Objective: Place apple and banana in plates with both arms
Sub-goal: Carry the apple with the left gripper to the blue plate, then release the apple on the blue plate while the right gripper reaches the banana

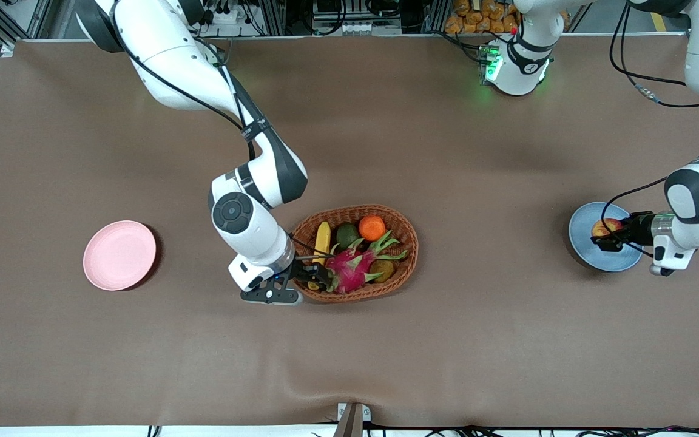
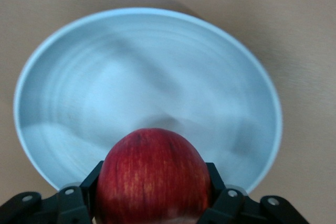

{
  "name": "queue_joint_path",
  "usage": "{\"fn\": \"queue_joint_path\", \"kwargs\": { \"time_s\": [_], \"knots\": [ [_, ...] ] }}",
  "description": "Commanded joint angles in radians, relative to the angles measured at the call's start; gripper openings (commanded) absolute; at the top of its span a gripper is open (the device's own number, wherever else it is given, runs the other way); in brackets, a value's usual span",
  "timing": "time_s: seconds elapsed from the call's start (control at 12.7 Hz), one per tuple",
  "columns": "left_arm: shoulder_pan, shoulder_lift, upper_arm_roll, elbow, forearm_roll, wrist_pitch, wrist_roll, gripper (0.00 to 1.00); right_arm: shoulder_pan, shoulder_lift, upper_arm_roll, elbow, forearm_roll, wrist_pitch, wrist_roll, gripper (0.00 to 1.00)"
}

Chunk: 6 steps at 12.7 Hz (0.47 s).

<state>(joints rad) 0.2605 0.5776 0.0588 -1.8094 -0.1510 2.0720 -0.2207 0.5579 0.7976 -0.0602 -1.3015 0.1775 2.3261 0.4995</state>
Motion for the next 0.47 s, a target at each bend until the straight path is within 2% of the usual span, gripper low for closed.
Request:
{"fn": "queue_joint_path", "kwargs": {
  "time_s": [0.0,0.08,0.16,0.39],
  "knots": [
    [0.022,0.008,-0.011,0.012,-0.012,-0.026,0.066,1.0,0.013,0.043,-0.012,0.041,-0.018,0.012,0.011,0.74],
    [0.011,0.002,-0.01,0.018,-0.012,-0.042,0.067,1.0,0.014,0.048,-0.012,0.041,-0.018,0.013,0.011,0.65],
    [0.013,-0.004,-0.011,0.039,-0.012,-0.05,0.066,1.0,0.014,0.049,-0.012,0.039,-0.018,0.013,0.011,0.61],
    [0.006,-0.106,-0.013,0.143,-0.005,-0.211,0.07,1.0,0.025,0.06,-0.012,0.041,-0.016,0.025,0.017,0.61]
  ]
}}
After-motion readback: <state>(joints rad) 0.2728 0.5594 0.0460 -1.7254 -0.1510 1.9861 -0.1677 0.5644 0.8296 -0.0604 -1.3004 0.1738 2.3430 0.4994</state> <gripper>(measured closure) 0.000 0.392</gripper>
